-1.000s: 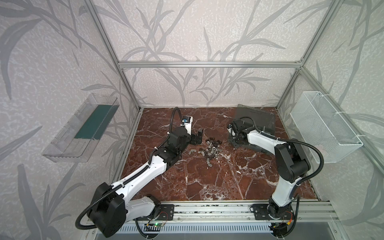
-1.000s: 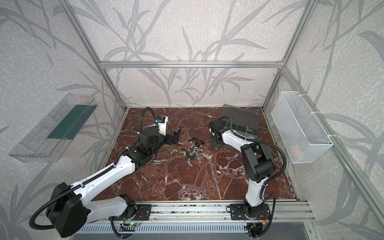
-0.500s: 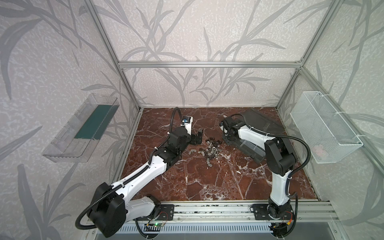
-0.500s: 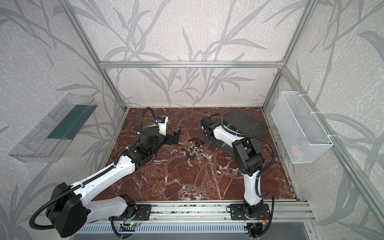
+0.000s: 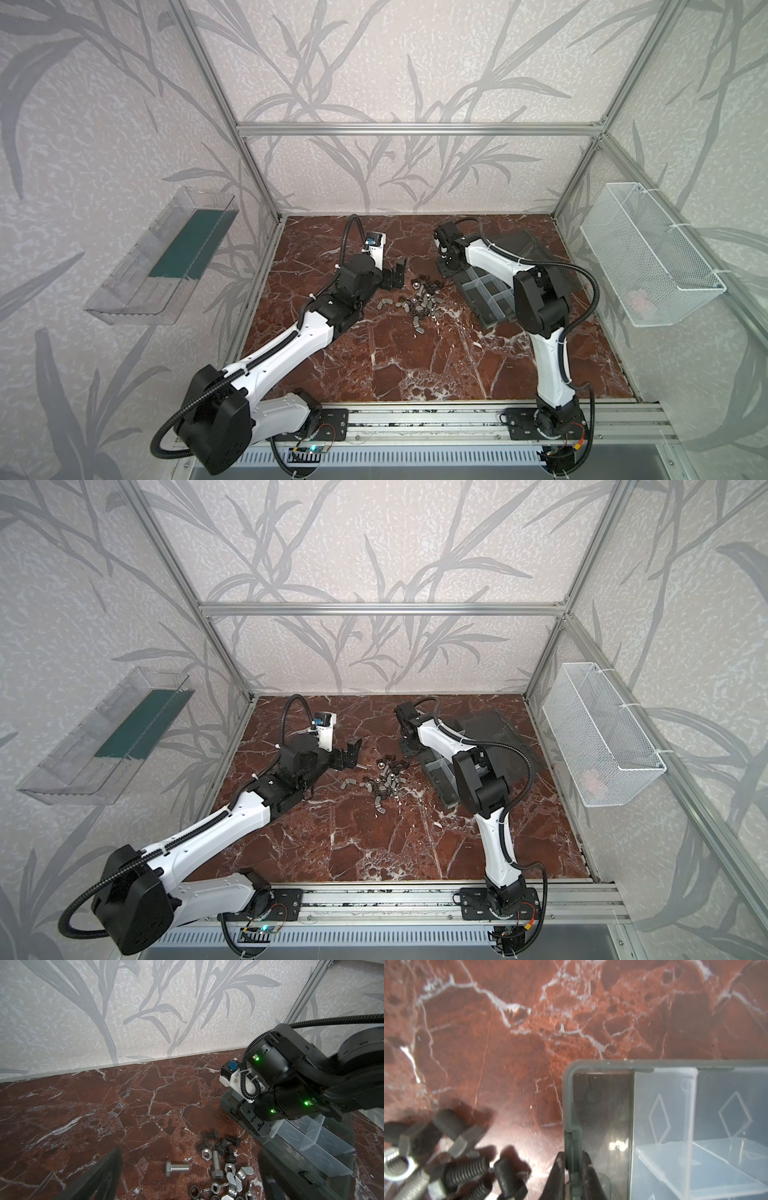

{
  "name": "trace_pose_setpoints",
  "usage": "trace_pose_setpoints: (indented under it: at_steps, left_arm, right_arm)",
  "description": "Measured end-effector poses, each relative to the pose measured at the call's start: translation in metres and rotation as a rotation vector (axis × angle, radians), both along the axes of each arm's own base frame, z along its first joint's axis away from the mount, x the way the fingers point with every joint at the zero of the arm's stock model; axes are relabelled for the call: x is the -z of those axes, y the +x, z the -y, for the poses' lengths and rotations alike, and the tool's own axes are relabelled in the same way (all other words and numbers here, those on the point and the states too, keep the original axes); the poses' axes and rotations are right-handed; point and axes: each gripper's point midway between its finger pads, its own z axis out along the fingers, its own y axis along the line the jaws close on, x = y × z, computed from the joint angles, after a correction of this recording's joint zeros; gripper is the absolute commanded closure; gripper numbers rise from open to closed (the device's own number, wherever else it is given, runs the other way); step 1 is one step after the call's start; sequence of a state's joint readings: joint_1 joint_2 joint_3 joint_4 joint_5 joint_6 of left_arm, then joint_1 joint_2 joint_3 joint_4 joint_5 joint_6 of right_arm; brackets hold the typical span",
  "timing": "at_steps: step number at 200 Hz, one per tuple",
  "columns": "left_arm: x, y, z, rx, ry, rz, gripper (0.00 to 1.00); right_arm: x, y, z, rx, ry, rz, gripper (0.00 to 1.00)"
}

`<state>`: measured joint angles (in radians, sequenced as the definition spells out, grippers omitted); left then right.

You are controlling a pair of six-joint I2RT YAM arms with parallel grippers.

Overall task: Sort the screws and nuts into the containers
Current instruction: 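Drag the organizer box with the right gripper toward the screw pile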

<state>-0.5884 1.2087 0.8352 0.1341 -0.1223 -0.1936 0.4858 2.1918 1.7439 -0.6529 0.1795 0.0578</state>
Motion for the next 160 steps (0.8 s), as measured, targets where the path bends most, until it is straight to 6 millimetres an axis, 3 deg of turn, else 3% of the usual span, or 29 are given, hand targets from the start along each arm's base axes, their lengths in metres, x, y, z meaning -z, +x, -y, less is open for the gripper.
trace_pose_setpoints:
  at_steps: [70, 160]
  left_arm:
    - [0.0, 0.001, -0.001, -0.004, 0.011, 0.005, 0.01]
    - [0.0, 0.001, -0.003, -0.012, 0.02, 0.009, 0.01]
  right_arm:
    - [-0.001, 0.033, -0.019, 0.053, 0.05, 0.026, 0.89]
    - [-0.002, 0.043, -0.037, 0.084, 0.143, 0.009, 0.89]
